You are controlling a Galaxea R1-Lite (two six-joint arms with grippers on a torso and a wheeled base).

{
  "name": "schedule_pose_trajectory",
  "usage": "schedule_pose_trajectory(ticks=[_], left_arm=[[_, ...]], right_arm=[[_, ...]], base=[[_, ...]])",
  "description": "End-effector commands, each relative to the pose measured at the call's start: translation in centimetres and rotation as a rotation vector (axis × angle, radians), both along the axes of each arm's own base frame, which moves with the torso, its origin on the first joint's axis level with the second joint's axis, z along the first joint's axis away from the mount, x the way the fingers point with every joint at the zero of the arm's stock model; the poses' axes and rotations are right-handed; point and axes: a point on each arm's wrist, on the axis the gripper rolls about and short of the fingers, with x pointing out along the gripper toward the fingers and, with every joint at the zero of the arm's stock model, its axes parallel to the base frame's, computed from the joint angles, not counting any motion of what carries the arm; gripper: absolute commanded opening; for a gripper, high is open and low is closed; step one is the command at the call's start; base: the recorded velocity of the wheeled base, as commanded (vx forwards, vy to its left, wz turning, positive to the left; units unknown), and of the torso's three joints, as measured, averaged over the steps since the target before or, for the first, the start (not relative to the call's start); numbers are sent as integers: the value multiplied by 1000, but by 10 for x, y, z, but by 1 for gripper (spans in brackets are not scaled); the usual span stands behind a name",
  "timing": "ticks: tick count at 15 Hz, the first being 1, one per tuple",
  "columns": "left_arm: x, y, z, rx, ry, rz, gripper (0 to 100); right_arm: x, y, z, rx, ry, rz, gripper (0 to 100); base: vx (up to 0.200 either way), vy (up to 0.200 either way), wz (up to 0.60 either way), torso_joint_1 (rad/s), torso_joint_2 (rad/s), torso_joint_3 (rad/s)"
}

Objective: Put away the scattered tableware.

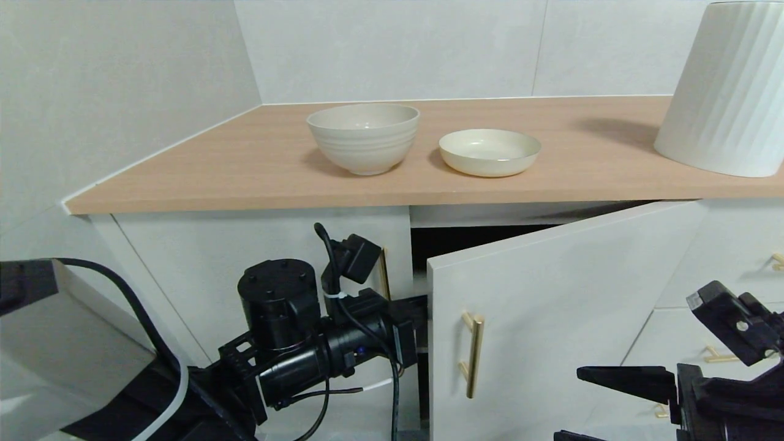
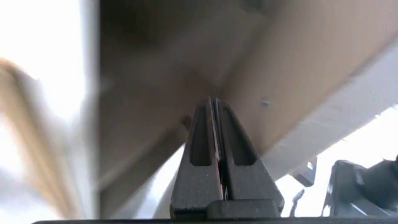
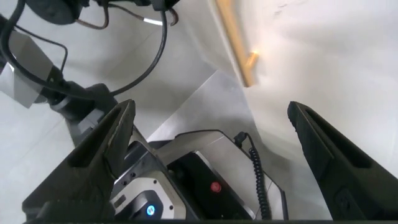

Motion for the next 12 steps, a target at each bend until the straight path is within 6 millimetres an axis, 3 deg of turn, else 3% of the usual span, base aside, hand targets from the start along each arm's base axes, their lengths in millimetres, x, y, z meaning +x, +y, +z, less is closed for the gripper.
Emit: schedule_pose_trajectory(ticks=[1, 10, 12], left_arm=[[1, 0, 0, -2, -1, 0, 0], [9, -19, 15, 20, 24, -21, 0], [9, -20, 13, 27, 33, -23, 0]], right_arm=[[-1, 1, 0, -1, 0, 7, 100], [-3, 2, -3, -10, 8, 21, 100], [-3, 2, -3, -10, 8, 23, 100]], base=[[0, 0, 0, 0, 0, 0], [0, 0, 0, 0, 0, 0], [-200, 0, 0, 7, 0, 0]])
